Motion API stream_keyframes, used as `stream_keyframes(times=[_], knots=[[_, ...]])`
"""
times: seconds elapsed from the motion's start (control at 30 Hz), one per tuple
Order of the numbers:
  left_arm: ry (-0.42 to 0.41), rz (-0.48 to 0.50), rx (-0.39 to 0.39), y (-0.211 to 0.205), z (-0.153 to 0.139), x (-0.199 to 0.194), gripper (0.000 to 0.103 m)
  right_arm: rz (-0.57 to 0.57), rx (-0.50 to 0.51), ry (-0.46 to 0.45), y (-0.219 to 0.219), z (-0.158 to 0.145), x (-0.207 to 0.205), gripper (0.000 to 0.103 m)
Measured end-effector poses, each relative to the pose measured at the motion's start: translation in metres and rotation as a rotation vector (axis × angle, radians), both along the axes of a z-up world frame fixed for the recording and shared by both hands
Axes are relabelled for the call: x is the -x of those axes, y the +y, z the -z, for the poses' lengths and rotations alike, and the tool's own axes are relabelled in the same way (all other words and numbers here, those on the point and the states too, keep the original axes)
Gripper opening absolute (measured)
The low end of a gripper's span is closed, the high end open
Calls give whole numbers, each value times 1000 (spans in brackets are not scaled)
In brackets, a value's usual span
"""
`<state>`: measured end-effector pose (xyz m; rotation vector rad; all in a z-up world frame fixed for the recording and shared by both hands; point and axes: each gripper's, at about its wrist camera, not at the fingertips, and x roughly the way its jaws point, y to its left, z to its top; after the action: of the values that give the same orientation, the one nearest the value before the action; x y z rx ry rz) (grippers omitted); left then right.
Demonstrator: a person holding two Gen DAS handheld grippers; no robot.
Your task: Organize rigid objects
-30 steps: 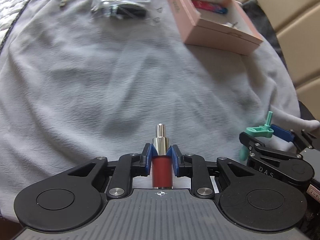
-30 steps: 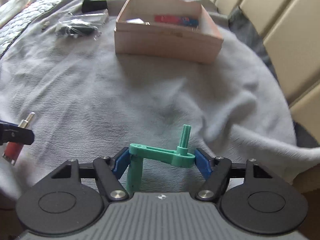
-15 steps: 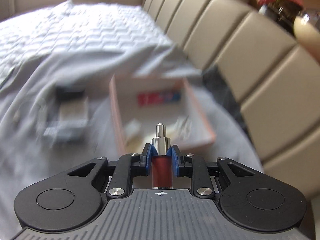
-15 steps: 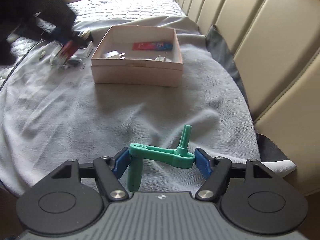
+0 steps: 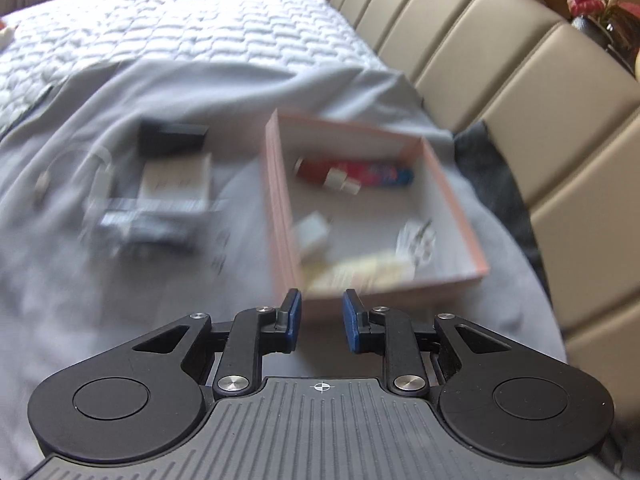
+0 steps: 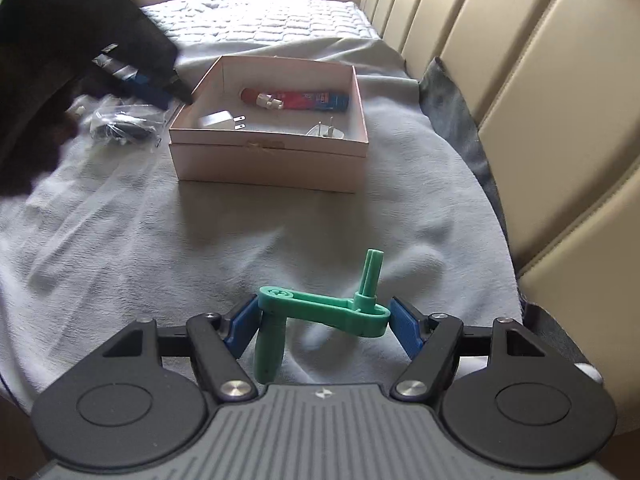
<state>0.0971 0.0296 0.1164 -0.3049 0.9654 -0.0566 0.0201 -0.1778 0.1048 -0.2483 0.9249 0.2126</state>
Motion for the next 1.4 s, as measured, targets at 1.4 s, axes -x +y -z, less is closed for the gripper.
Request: stream_keyframes(times=[1.4], knots=[[20,-274,-46,169,6,-48,25,102,-8,83,40,19,-45,71]])
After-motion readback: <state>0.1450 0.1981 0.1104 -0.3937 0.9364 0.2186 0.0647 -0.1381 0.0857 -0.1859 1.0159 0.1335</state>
